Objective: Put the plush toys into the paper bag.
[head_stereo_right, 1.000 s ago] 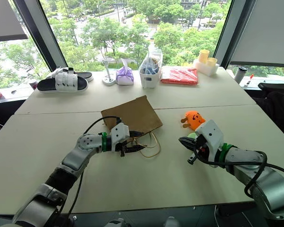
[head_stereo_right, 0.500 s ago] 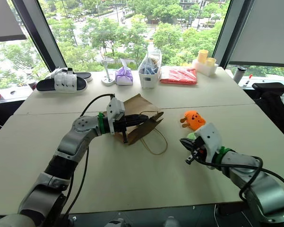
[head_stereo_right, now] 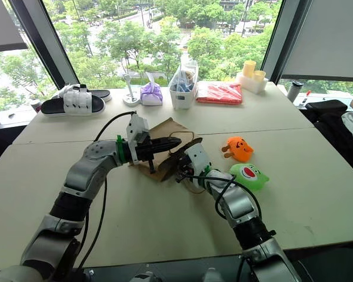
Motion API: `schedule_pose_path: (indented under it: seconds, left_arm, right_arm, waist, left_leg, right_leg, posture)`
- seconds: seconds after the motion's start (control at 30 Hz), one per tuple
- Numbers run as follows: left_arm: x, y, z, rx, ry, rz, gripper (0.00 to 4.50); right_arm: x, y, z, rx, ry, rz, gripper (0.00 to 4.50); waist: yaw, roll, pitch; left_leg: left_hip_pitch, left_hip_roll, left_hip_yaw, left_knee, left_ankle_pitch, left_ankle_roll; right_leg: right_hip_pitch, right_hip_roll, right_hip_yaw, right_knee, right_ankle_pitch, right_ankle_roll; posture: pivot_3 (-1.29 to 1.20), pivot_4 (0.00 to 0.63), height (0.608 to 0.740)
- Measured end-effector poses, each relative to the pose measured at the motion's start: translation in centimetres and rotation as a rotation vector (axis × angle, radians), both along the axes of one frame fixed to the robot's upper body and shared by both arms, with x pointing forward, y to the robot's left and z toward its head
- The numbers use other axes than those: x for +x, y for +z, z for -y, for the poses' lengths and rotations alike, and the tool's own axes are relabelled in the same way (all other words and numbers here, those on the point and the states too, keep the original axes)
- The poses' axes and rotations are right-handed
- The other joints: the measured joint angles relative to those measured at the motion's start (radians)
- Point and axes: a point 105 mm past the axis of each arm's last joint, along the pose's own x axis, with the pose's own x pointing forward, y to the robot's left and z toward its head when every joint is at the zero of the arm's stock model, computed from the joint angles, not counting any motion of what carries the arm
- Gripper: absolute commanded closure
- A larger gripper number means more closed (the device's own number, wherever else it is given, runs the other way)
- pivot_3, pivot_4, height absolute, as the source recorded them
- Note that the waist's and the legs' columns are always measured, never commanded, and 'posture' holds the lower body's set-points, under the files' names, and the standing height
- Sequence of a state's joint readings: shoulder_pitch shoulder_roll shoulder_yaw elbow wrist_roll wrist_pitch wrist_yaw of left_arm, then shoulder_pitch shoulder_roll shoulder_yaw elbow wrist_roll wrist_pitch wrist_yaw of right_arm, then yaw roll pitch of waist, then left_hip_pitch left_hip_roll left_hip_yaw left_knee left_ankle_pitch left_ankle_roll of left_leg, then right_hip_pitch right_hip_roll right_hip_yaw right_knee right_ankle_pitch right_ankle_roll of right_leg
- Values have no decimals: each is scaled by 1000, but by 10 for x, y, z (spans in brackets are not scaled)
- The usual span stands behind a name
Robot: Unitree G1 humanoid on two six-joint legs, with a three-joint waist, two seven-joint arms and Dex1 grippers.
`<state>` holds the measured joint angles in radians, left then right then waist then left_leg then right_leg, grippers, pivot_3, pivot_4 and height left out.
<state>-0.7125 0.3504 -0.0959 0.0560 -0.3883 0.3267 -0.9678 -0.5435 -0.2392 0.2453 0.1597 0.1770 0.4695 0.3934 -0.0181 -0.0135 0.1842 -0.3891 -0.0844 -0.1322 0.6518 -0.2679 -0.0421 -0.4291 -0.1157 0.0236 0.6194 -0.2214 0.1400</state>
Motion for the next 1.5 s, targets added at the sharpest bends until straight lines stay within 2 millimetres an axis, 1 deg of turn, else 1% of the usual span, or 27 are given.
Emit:
schedule_pose_path:
  seconds: [0.1,0.13,0.23,0.3,0.37,0.43,0.53,0.6,0.73,0.8,0.93,1.07,1.1,1.13,1.17,1.27,1.3,1.37,1.47,1.5]
  left_arm:
    - [0,9,-5,-39,21,-11,4472]
    - [0,11,-7,-48,31,-15,4472]
    - [6,24,-22,-89,103,-15,4472]
    - [12,39,-36,-110,160,17,4472]
    - [18,63,-49,-141,208,67,4472]
    - [22,83,-56,-176,234,108,4472]
    - [27,101,-63,-207,261,141,4472]
    - [29,105,-65,-214,268,145,4472]
    - [28,103,-65,-215,268,144,4472]
    - [27,98,-65,-212,267,146,4472]
    - [24,74,-60,-195,252,103,4472]
    - [9,30,-35,-150,163,15,4472]
    - [8,24,-31,-141,153,-2,4472]
    - [7,23,-29,-138,146,-2,4472]
    - [5,25,-28,-137,138,9,4472]
    - [-2,26,-26,-130,106,33,4472]
    - [-2,25,-25,-127,101,34,4496]
    - [-4,22,-24,-121,90,29,4500]
    - [-5,20,-24,-116,82,26,4500]
    - [-6,19,-24,-114,79,26,4500]
  right_arm:
    - [6,-9,-9,29,-4,-15,4500]
    - [7,-9,-12,37,-5,-10,4500]
    - [15,-10,-18,24,-23,14,4500]
    - [16,-12,-18,8,-29,28,4500]
    - [16,-12,-17,2,-30,35,4500]
    - [16,-13,-17,0,-29,35,4500]
    - [14,-13,-17,-3,-24,43,4500]
    - [12,-14,-17,-6,-21,47,4500]
    - [9,-15,-13,0,-28,46,4500]
    - [7,-16,-11,1,-33,41,4500]
    - [4,-16,-7,6,-47,31,4500]
    - [-3,-12,3,-6,-71,27,4500]
    - [-4,-10,7,-10,-80,25,4500]
    - [-7,-5,11,-10,-89,30,4500]
    - [-10,4,17,-5,-100,46,4500]
    - [-23,42,35,12,-130,134,4500]
    - [-27,52,42,8,-145,158,4248]
    - [-37,60,58,2,-179,163,3605]
    - [-53,62,79,-17,-224,134,2099]
    - [-58,64,86,-27,-238,131,1532]
  waist:
    - [-4,0,0]
    - [-4,0,0]
    - [-12,0,0]
    - [-14,0,0]
    - [-14,0,0]
    - [-14,0,0]
    - [-19,0,0]
    - [-23,0,0]
    - [-25,0,0]
    - [-25,0,0]
    - [-23,0,0]
    - [-20,0,0]
    - [-21,0,0]
    - [-21,0,0]
    - [-21,0,0]
    - [-19,0,0]
    - [-18,0,0]
    - [-16,0,0]
    - [-4,0,0]
    - [0,0,0]
  left_leg:
    - [0,0,-1,-1,1,-1]
    - [0,0,-1,-1,1,-2]
    - [1,0,-1,-1,2,-3]
    - [1,0,-2,-1,2,-3]
    - [1,-1,-2,0,2,-3]
    - [2,-1,-2,0,2,-3]
    - [2,-1,-2,0,2,-4]
    - [3,-1,-2,-1,2,-4]
    - [3,-1,-3,-1,2,-4]
    - [3,-1,-3,-1,2,-4]
    - [3,-1,-3,-1,2,-4]
    - [3,-2,-3,-1,2,-4]
    - [2,-2,-3,-1,2,-4]
    - [0,-2,-3,-1,2,-4]
    - [0,-2,-3,-1,2,-4]
    - [0,-2,-3,-1,2,-3]
    - [0,-2,-3,-1,2,-3]
    - [0,-2,-3,-1,1,-1]
    - [0,-2,-2,-1,-1,2]
    - [0,-2,-1,-1,-1,2]
  right_leg:
    - [-1,0,0,1,0,0]
    - [-2,0,0,2,0,0]
    - [-2,0,0,4,0,0]
    - [-2,0,0,6,0,0]
    - [-2,0,0,7,0,0]
    - [-1,0,0,8,0,0]
    - [-1,0,0,9,0,0]
    - [-2,0,0,9,0,0]
    - [-2,0,0,9,0,0]
    - [-2,0,0,9,0,0]
    - [-1,0,0,9,0,0]
    - [-2,-1,0,9,0,0]
    - [-3,-1,0,9,0,0]
    - [-4,-1,0,9,0,0]
    - [-5,-1,0,10,0,0]
    - [-5,-1,0,10,0,0]
    - [-5,-1,0,10,0,0]
    - [-5,-1,0,10,0,0]
    - [-5,-1,0,9,0,0]
    - [-5,-1,0,9,0,0]
  posture:
    - [0,150,740]
    - [0,150,740]
    - [0,150,740]
    - [0,150,740]
    - [0,150,740]
    - [0,150,740]
    - [0,150,740]
    - [0,150,740]
    - [0,150,740]
    - [0,150,740]
    - [0,150,740]
    - [0,150,740]
    - [0,150,740]
    - [0,150,740]
    - [0,150,740]
    - [0,150,740]
    - [0,150,740]
    - [0,150,740]
    - [0,150,740]
    - [0,150,740]
